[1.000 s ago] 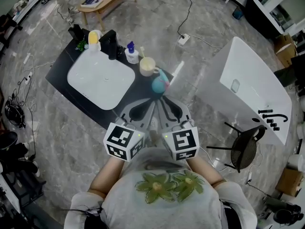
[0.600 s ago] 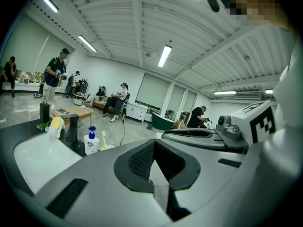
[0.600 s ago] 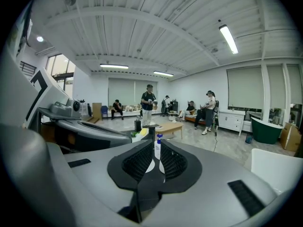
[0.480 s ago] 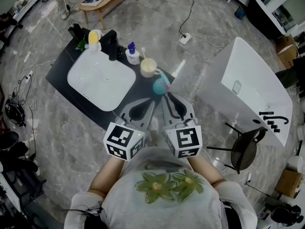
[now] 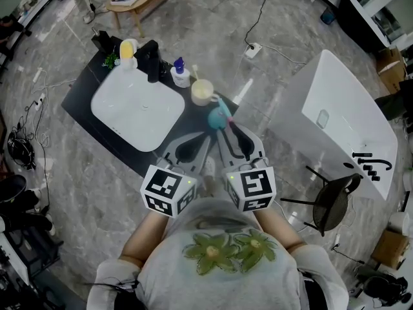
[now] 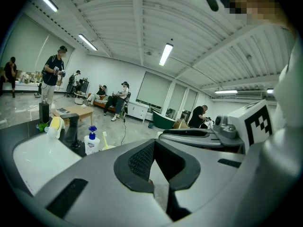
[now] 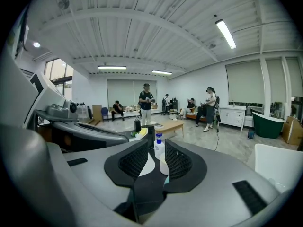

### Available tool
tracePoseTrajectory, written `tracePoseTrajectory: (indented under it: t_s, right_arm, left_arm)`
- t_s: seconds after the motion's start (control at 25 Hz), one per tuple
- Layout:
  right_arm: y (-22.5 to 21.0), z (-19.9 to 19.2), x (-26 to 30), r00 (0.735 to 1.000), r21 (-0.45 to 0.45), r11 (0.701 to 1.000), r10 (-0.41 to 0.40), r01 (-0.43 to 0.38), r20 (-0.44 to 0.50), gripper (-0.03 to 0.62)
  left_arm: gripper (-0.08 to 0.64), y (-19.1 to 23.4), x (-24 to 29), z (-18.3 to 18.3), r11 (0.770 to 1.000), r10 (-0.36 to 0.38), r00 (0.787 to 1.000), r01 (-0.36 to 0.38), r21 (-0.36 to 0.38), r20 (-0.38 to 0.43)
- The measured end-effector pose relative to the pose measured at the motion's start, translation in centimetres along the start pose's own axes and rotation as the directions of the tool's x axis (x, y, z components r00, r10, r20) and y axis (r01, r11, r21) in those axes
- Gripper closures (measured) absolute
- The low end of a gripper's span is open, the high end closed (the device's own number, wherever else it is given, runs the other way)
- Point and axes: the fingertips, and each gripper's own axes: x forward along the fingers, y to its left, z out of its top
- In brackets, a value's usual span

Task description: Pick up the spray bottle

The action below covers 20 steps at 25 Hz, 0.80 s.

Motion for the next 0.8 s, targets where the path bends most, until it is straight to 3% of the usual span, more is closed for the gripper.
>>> tracePoseTrajectory:
  t_s: [0.8]
  right_arm:
    - [-2.3,-1.0,2.4,0.998,-0.001,1.000,-0.030,0.030,-0.047,0.474]
  left_arm:
    - [0.551,1.4,1.7,0.1,1.000,0.008,0.999,-0.008,0.000,-0.032]
